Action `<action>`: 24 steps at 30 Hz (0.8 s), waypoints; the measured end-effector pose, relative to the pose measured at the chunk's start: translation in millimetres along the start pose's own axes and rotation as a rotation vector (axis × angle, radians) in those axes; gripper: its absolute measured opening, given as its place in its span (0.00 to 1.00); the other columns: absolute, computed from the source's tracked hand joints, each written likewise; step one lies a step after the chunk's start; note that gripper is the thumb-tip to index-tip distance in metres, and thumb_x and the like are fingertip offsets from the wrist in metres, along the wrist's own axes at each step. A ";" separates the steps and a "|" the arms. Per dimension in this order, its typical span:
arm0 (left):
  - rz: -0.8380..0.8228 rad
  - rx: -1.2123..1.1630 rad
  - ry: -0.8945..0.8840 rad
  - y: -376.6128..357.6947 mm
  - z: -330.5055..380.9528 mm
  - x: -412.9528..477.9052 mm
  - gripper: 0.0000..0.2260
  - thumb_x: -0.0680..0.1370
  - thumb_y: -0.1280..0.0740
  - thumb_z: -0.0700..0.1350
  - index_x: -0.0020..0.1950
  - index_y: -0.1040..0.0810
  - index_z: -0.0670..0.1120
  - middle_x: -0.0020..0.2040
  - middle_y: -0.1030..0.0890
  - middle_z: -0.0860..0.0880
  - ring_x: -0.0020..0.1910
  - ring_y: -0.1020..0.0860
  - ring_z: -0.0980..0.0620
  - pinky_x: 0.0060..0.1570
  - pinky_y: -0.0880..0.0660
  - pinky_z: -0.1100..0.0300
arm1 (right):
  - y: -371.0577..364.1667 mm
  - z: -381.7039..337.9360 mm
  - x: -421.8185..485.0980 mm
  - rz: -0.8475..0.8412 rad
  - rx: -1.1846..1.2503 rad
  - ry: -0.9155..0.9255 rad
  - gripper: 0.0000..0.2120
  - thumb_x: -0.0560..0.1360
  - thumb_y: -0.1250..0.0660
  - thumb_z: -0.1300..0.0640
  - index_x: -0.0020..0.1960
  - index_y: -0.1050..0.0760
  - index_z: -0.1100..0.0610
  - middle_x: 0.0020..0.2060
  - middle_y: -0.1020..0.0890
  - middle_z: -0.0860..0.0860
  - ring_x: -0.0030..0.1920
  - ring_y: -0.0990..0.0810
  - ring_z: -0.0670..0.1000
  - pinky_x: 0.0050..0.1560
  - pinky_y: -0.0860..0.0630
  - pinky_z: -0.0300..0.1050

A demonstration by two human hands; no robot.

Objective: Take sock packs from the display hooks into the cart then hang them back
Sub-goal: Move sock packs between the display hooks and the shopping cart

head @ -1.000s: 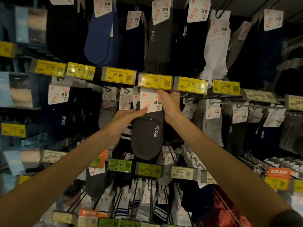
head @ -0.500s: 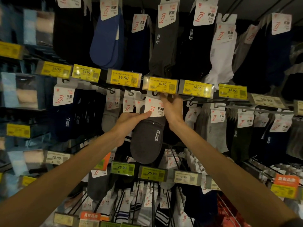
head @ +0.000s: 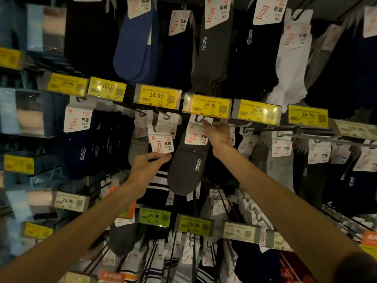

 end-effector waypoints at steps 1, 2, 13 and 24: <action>0.029 0.044 -0.029 5.2 -2.5 3.5 0.02 0.75 0.27 0.41 0.44 0.15 0.46 0.52 0.17 0.51 0.54 0.22 0.56 0.47 0.31 0.72 | -3.4 2.7 6.6 0.022 -0.016 -0.026 0.13 0.75 0.28 0.54 0.35 0.28 0.55 0.39 0.18 0.54 0.43 0.18 0.54 0.50 0.19 0.57; 0.055 0.090 -0.052 9.9 -4.4 6.9 0.05 0.75 0.27 0.39 0.41 0.15 0.48 0.53 0.17 0.50 0.57 0.22 0.53 0.50 0.30 0.68 | -6.6 5.0 13.7 0.039 -0.024 -0.048 0.11 0.75 0.29 0.55 0.37 0.27 0.56 0.41 0.18 0.55 0.44 0.18 0.54 0.50 0.19 0.53; -0.055 0.036 -0.069 19.7 7.7 -9.1 0.06 0.75 0.29 0.34 0.48 0.15 0.43 0.56 0.19 0.53 0.60 0.26 0.54 0.46 0.32 0.71 | -21.8 28.8 42.2 0.055 -0.265 -0.100 0.17 0.81 0.41 0.57 0.67 0.29 0.62 0.63 0.23 0.59 0.62 0.24 0.59 0.53 0.28 0.46; -0.253 -0.072 -0.206 27.2 -1.3 -92.0 0.32 0.75 0.29 0.31 0.69 0.35 0.59 0.65 0.26 0.59 0.64 0.27 0.62 0.59 0.25 0.64 | 40.7 54.1 -153.4 -0.311 0.131 -0.010 0.13 0.82 0.40 0.60 0.66 0.29 0.60 0.51 0.17 0.60 0.49 0.16 0.56 0.53 0.19 0.49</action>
Point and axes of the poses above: each hand's wrist, its own x-axis towards the middle knuckle, its own y-axis out of the back of the hand, z = x × y, the point moved 5 cm from there along x, towards the middle knuckle
